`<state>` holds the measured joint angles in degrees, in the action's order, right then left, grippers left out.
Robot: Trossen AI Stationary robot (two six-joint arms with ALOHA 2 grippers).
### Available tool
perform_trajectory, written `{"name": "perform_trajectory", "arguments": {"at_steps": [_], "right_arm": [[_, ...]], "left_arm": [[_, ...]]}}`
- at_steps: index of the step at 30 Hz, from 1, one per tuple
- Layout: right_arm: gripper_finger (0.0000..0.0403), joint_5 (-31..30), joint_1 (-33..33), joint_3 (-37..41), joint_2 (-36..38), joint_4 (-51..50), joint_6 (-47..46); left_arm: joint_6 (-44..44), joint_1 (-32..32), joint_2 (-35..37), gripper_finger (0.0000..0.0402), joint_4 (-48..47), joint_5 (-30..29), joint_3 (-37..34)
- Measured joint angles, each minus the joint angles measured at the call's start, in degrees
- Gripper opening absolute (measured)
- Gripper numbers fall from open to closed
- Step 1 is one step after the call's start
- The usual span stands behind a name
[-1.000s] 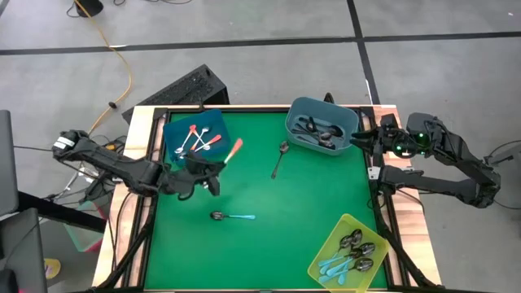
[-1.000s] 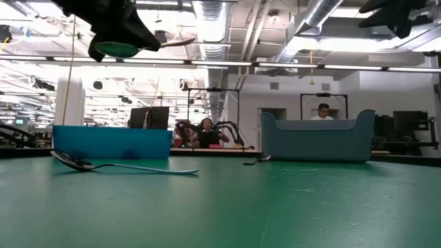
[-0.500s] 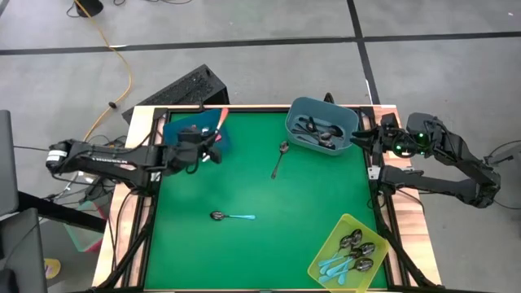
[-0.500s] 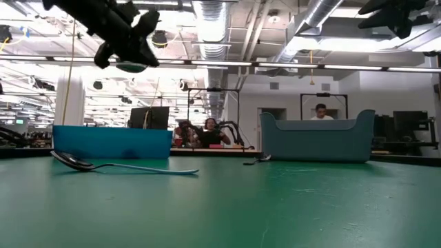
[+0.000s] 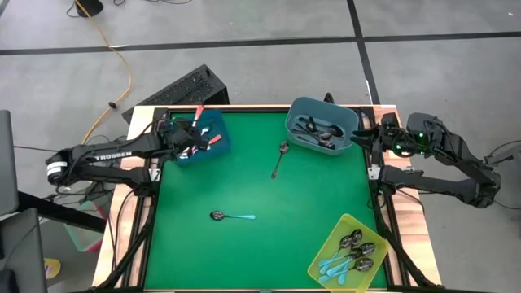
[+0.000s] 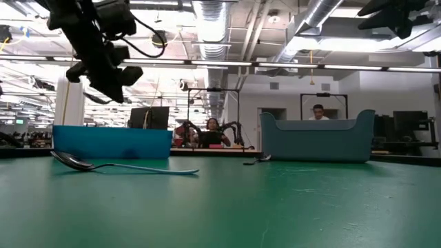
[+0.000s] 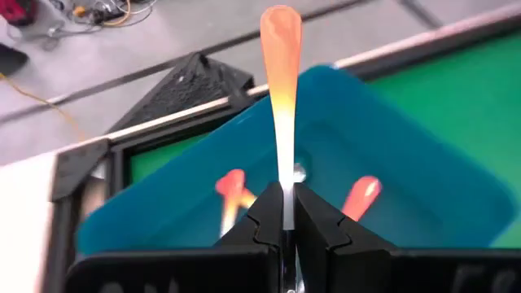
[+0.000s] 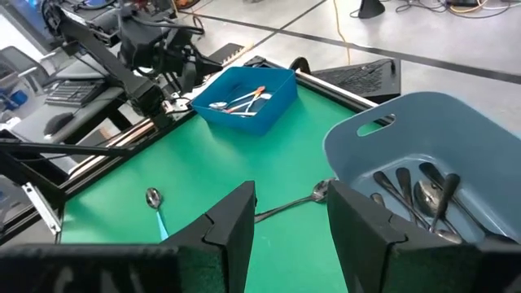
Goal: Sort silverware by color (type)
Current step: Put the orange spoon into the dark blue bin
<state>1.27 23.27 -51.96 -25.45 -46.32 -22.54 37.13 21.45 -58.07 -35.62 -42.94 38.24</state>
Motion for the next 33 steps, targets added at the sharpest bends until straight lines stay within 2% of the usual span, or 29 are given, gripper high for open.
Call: {"name": "perform_trajectory", "arguments": {"at_steps": [7, 11, 19, 25, 30, 33], "right_arm": [[0.0166, -0.36, 0.02, 0.00, 0.02, 0.02, -0.65], [0.0166, -0.36, 0.02, 0.00, 0.00, 0.00, -1.18], [0.0166, -0.34, 0.00, 0.00, 0.00, 0.00, -2.96], [0.0166, -0.34, 0.00, 0.00, 0.02, 0.00, -3.00], [0.0166, -0.31, 0.02, 0.00, 0.02, 0.01, -2.97], [0.0166, -0.17, 0.02, 0.00, 0.00, 0.00, -2.97]], "left_arm": [[-20.48, 5.70, -3.50, 0.0000, 3.01, 7.56, -0.02], [-28.06, 7.97, -7.53, 0.0000, 5.33, 10.16, -0.02], [-36.77, 10.28, -17.12, 0.0000, 10.36, 15.33, -0.02], [-39.55, 10.47, -24.31, 0.0000, 10.80, 16.93, -0.04], [-39.59, 10.43, -26.33, 0.0003, 11.31, 17.00, 0.00], [-39.69, 10.45, -25.85, 0.0018, 11.90, 16.98, -0.04]]}}
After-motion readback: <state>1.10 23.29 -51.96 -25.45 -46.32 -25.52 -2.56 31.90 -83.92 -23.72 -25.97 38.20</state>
